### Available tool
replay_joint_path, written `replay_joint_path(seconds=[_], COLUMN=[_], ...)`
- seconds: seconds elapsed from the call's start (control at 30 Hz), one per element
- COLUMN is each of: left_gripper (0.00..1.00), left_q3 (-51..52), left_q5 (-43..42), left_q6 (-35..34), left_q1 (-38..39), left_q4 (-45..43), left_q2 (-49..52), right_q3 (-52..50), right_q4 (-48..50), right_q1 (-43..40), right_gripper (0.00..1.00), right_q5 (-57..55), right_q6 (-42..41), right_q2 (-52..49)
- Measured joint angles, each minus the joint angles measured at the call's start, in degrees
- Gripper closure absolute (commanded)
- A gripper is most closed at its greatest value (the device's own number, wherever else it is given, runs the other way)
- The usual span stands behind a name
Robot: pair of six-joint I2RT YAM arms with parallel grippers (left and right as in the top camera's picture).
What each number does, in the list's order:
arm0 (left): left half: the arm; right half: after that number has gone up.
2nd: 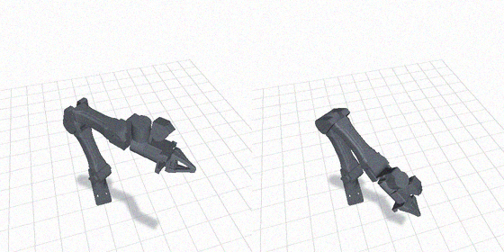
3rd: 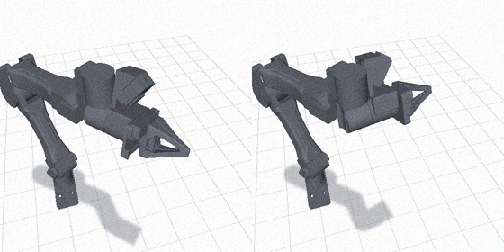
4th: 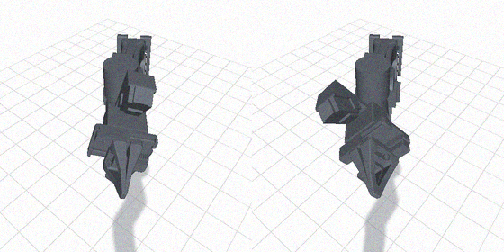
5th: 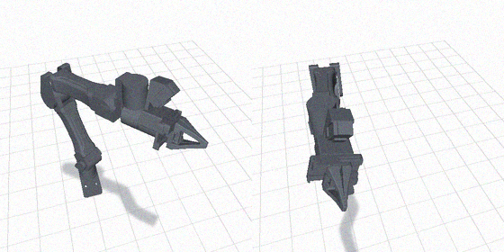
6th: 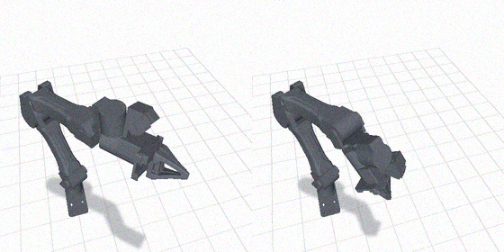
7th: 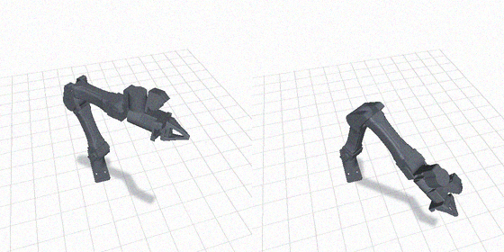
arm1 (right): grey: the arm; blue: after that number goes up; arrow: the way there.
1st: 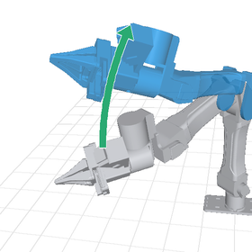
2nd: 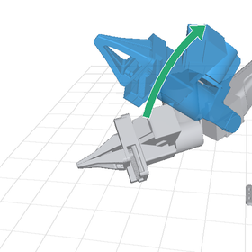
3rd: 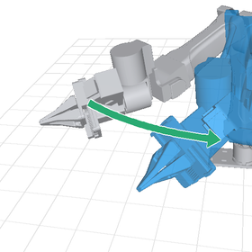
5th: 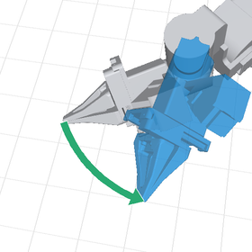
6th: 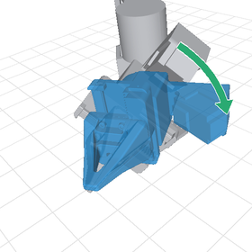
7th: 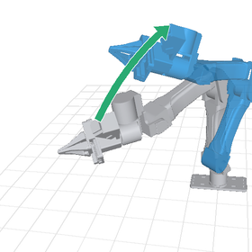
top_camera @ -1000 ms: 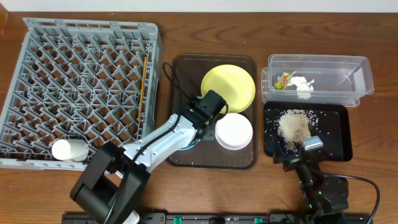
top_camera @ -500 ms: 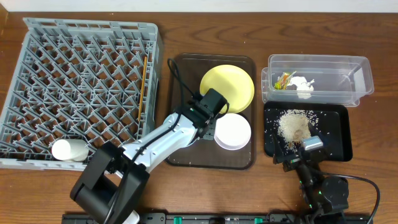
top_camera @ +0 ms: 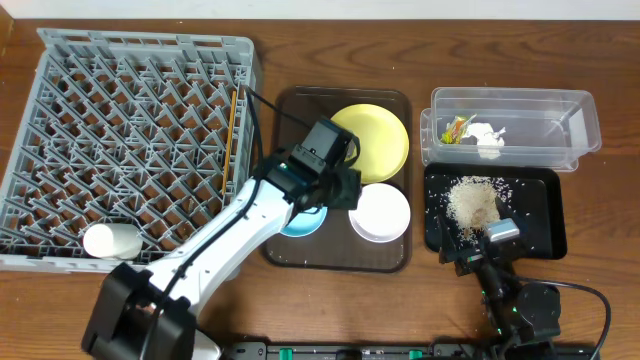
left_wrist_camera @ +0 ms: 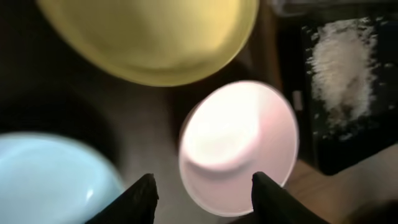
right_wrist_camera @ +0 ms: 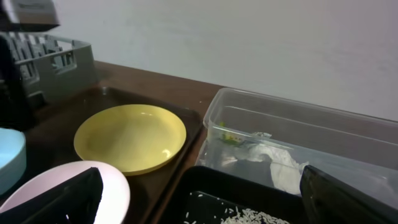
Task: Sort waste into correct bins and load items into the dishwasher
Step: 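Reach the left gripper to the pink-white bowl and grip its rim, then lift the pink-white bowl and set it upright in the dish rack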
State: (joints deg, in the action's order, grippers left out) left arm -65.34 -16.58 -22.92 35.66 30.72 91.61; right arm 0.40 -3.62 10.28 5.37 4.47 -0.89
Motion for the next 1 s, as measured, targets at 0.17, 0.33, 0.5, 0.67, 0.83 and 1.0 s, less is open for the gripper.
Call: replay_joint_path(seconds=[0.17, 0.33, 0.5, 0.67, 0.83, 1.0], left_gripper=[0.5, 0.5, 0.6, 0.85, 0.92, 0.92], left_q3=[0.0, 0.2, 0.3, 0.3, 0.4, 0.4], left_q5=[-4.5, -6.1, -9.7, -14.0, -16.6, -19.1], left_q6=[0.9, 1.6, 2.3, 3.0, 3.5, 3.5], left_q1=[-0.2, -0.2, -0.2, -0.4, -1.5, -4.6], left_q4=[-1.2, -1.3, -4.1, -6.1, -6.1, -2.5], left_q2=[4.6, 9.8, 13.9, 19.1, 19.6, 16.8], right_q3=[0.0, 0.0, 0.0, 0.0, 0.0, 0.0], right_q4=[0.0, 0.0, 0.0, 0.0, 0.0, 0.0], right_q1=[0.0, 0.0, 0.0, 0.0, 0.0, 0.0], right_gripper=[0.01, 0.01, 0.01, 0.01, 0.01, 0.01], right_q5=[0.0, 0.0, 0.0, 0.0, 0.0, 0.0], right_q6=[0.0, 0.0, 0.0, 0.0, 0.0, 0.0], right_q2=[0.0, 0.0, 0.0, 0.0, 0.0, 0.0])
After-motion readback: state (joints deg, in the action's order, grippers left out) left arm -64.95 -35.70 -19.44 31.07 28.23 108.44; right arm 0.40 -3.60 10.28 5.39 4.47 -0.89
